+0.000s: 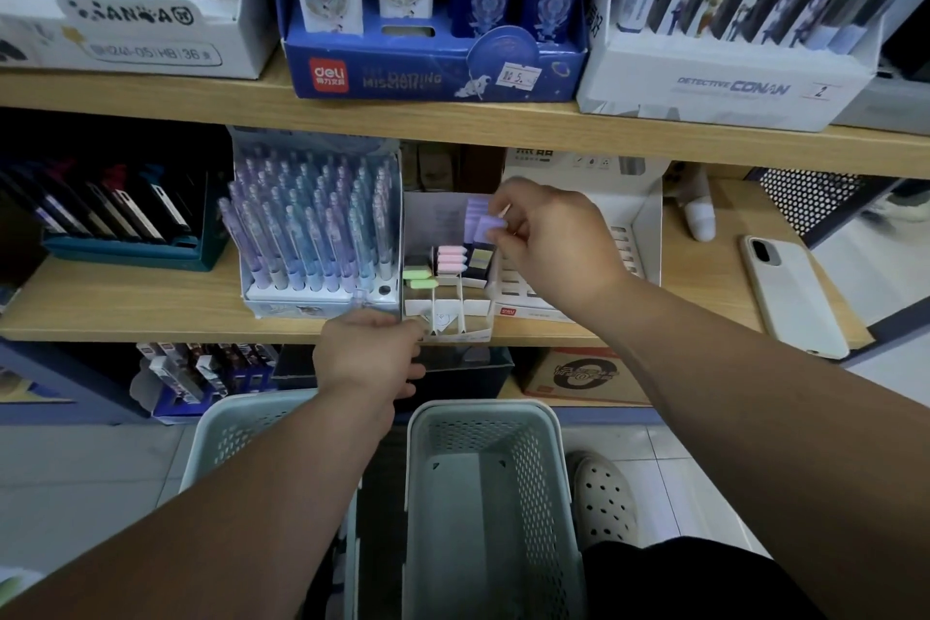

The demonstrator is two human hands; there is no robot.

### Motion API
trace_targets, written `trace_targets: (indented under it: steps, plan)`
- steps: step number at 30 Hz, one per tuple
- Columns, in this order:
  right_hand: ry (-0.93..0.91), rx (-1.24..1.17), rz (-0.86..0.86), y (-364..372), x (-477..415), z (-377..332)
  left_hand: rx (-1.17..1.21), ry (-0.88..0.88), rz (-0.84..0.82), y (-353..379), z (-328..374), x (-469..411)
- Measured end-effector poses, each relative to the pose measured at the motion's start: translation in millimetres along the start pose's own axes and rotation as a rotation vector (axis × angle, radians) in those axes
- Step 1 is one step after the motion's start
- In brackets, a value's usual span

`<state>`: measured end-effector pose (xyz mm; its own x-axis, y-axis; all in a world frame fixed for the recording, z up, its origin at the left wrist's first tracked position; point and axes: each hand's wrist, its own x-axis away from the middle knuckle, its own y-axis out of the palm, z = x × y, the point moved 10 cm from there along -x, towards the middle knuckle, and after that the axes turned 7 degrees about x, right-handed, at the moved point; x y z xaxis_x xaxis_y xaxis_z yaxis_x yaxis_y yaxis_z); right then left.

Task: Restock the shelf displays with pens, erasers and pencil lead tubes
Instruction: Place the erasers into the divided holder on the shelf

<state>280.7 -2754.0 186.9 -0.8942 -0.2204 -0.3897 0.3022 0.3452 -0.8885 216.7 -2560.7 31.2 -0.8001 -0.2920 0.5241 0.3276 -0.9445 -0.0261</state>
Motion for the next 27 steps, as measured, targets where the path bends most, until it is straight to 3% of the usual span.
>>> trace_targets:
  steps: [11,19,23,27]
  plan:
    - [0.013,-0.045,-0.022,11,-4,1,0.007,-0.031,-0.059,5,-4,-3]
    - [0.017,-0.013,-0.019,-3,6,-4,-0.042,0.072,-0.105,-9,11,13]
    - [-0.044,-0.009,0.066,-25,22,-27,-0.141,0.196,-0.1,-48,34,29]
    - [-0.116,-0.161,0.022,-18,41,-69,-0.227,0.286,0.013,-124,43,39]
